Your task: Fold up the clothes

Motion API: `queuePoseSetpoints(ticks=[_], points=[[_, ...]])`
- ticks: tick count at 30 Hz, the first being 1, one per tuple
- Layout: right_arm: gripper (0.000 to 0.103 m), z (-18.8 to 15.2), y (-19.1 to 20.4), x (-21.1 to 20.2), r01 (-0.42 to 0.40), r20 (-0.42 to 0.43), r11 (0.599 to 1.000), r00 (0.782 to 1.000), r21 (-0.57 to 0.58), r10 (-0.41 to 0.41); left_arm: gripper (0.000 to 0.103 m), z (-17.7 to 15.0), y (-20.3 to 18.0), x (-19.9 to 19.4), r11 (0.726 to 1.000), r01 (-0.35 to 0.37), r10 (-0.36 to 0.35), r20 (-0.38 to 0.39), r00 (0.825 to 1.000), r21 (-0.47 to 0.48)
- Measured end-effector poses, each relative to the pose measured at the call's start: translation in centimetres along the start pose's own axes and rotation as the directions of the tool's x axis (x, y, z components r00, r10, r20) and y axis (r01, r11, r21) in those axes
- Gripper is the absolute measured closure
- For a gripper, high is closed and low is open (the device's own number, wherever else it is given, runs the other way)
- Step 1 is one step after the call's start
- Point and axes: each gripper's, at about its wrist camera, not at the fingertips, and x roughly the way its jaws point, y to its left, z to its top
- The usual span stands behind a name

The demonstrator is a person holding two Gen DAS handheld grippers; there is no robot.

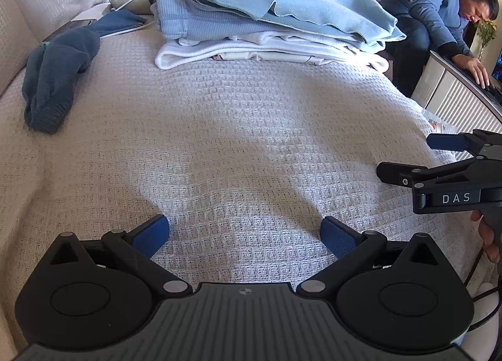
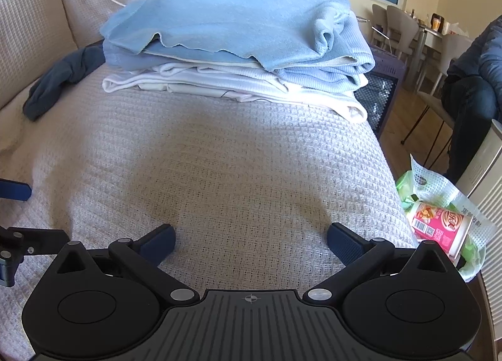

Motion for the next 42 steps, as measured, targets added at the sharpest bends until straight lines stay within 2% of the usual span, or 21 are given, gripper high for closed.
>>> queuePoseSetpoints(ticks=[22, 42], points=[[0.000, -0.18, 0.20, -0.05, 0.003, 0.014, 1.000, 1.000, -0.024, -0.003, 0.000, -0.04, -0.33, -0.01, 1.000, -0.014, 0.014, 0.005, 1.000, 0.015], [0.000, -0.23, 0.19, -0.06, 0.003, 0.017, 1.000, 1.000, -0.027, -0.002, 0.000, 0.14, -0.31, -0.01, 1.000, -0.016, 0.016, -0.013, 1.000, -0.010]])
